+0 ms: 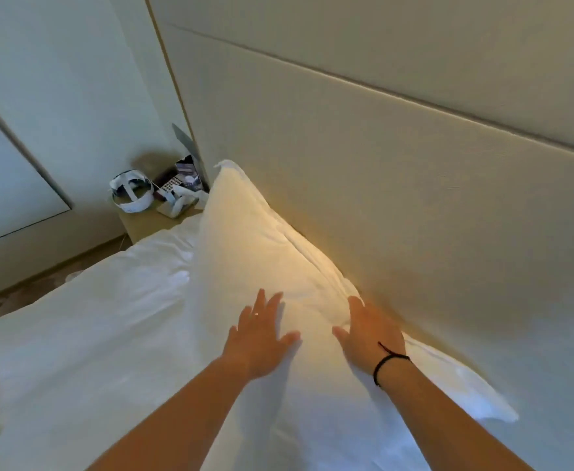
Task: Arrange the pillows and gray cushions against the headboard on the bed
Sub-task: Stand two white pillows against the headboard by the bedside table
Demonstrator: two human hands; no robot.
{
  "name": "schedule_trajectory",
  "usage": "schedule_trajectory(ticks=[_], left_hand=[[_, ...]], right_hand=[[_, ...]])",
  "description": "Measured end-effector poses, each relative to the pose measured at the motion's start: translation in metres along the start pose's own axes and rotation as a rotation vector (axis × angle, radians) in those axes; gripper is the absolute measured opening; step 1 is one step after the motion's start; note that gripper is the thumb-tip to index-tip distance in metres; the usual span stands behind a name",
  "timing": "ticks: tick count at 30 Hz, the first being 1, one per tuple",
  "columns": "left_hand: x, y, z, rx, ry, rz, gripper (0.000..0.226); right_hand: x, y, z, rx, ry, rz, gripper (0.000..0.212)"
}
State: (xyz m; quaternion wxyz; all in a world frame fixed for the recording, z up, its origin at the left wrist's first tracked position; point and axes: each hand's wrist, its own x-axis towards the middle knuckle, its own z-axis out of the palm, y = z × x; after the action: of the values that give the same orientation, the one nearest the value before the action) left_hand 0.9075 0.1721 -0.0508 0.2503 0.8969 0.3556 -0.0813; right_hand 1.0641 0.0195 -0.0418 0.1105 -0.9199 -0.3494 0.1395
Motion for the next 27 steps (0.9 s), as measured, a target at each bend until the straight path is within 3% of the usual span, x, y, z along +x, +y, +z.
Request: schedule_trajectory(ticks=[3,12,17,21,24,27], left_hand=[[0.0,-0.01,0.051,-0.061,-0.108,-0.08,0.084],[0.011,0.006,0.064,-0.101,0.0,-0.144,0.083],[-0.008,0.016,0.074,-0.03,0.04,-0.09,0.079],[-0.027,0.032,0.077,0.028,0.009,-0.006,0.08],[-0.037,0.042,0.075,0.029,-0.031,0.066,0.082],[-0.041,0.046,0.068,0.005,-0.101,0.127,0.086]], right_hand=[[-0.007,0.023,0.026,-0.041,0.117,-0.056,0.054],[-0.028,0.042,0.008,-0.183,0.176,-0.028,0.056],[-0.065,0.07,-0.018,-0.194,0.107,0.012,0.029],[-0.096,0.074,-0.032,-0.208,0.051,-0.135,0.02],[-0.104,0.075,-0.048,-0.156,0.196,-0.183,0.023],[-0.101,0.077,-0.053,-0.182,0.239,-0.073,0.02]])
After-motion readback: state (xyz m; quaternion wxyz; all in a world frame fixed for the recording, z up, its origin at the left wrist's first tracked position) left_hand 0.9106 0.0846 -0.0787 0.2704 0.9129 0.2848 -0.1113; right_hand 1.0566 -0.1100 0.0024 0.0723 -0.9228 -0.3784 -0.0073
